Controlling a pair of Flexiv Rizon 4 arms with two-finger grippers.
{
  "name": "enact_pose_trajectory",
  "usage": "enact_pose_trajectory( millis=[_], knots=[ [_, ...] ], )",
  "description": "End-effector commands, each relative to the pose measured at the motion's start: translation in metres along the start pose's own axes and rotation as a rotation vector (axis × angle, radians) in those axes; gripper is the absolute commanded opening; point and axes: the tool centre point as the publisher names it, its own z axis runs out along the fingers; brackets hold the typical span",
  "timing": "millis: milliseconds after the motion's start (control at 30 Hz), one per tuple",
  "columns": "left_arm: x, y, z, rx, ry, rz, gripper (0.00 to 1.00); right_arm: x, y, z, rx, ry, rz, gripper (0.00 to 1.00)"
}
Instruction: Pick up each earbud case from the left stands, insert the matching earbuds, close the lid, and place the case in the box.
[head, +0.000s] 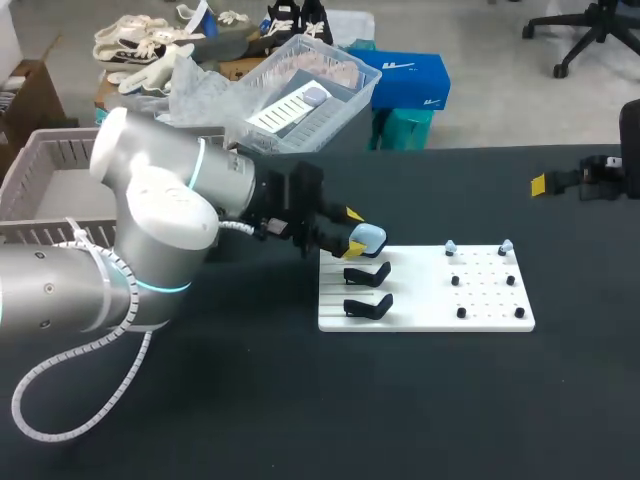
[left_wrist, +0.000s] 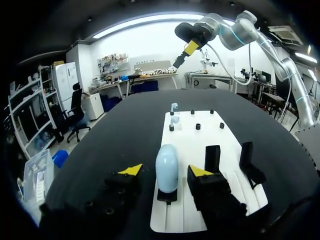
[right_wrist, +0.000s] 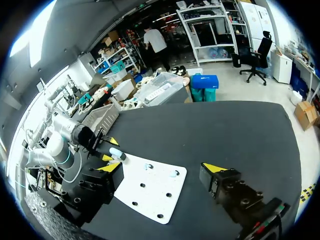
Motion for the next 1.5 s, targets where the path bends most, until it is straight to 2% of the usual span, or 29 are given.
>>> enact_pose_trajectory(
  millis=[33,267,567,667,833,1000,1033,1067,1100,1300,1500],
  knots=[
    [0.0,0.003,0.002,0.004,0.005,-0.002,0.4,0.0,0.0,0.0,0.0,0.0,0.0,1.0],
    [0.001,0.004,0.003,0.012,0.019,-0.01,0.44,0.0,0.0,0.0,0.0,0.0,0.0,1.0],
    [0.002,0.003,0.004,0.017,0.022,-0.009,0.4,0.0,0.0,0.0,0.0,0.0,0.0,1.0],
    [0.003,0.003,0.004,0.018,0.024,-0.009,0.43,0.0,0.0,0.0,0.0,0.0,0.0,1.0],
    [0.004,0.003,0.005,0.02,0.027,-0.008,0.42,0.0,0.0,0.0,0.0,0.0,0.0,1.0],
    [0.004,0.003,0.006,0.02,0.028,-0.007,0.35,0.0,0.0,0.0,0.0,0.0,0.0,1.0],
    [0.004,0.003,0.006,0.02,0.027,-0.007,0.24,0.0,0.0,0.0,0.0,0.0,0.0,1.0],
    [0.004,0.003,0.006,0.021,0.026,-0.007,0.08,0.0,0.0,0.0,0.0,0.0,0.0,1.0],
    [0.004,0.003,0.006,0.021,0.025,-0.006,0.0,0.0,0.0,0.0,0.0,0.0,0.0,1.0],
    [0.003,0.003,0.002,0.026,0.018,-0.011,0.0,0.0,0.0,0.0,0.0,0.0,0.0,1.0],
    [-0.011,0.001,-0.015,0.039,-0.037,-0.034,0.0,0.0,0.0,0.0,0.0,0.0,0.0,1.0]
  ],
)
